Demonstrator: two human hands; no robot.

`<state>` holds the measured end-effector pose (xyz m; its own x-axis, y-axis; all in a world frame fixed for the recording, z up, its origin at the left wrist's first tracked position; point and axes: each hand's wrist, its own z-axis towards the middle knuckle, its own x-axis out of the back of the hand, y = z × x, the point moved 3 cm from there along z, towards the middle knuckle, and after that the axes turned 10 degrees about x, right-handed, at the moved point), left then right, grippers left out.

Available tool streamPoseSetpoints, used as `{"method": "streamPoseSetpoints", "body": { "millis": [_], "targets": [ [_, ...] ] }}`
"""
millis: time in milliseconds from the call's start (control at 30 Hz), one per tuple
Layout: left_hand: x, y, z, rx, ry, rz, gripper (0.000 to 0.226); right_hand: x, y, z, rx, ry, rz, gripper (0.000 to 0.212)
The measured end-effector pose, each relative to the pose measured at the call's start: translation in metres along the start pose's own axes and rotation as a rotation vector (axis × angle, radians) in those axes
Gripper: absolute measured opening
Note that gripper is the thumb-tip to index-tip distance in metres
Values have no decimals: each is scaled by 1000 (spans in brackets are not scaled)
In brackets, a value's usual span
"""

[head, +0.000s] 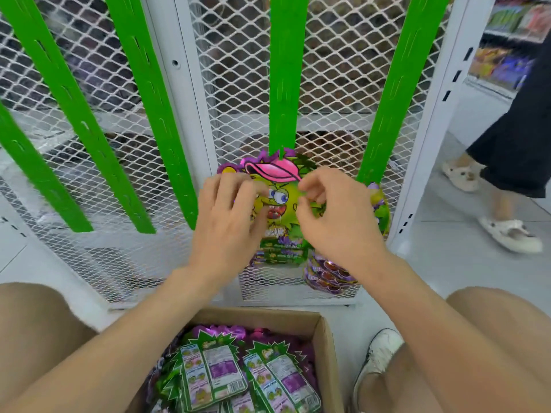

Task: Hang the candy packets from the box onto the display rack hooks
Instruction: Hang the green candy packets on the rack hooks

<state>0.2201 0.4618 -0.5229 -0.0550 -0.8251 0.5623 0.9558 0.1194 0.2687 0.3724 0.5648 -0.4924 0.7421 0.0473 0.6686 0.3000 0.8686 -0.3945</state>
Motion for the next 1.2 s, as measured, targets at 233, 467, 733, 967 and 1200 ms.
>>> {"method": "streamPoseSetpoints", "body": {
  "millis": [233, 467, 733, 967, 1200],
  "targets": [
    [-83, -22, -145, 37, -1292, 79, 19, -54, 2, -81, 140, -1132, -170, 19],
    [-118, -12, -280, -316, -1653, 256, 79, -70, 33, -111, 114, -1326, -353, 35],
    [-120, -17, -280, -472, -1431, 194, 41, -75, 34, -104, 114, -1288, -264, 37],
    [-108, -22, -226, 26, -1287, -111, 33, -80, 21, -112, 118, -1351, -187, 49],
    [-56, -30, -143, 576, -1070, -530, 29, -69, 36, -94, 12, -1041, -161, 29]
  ]
}}
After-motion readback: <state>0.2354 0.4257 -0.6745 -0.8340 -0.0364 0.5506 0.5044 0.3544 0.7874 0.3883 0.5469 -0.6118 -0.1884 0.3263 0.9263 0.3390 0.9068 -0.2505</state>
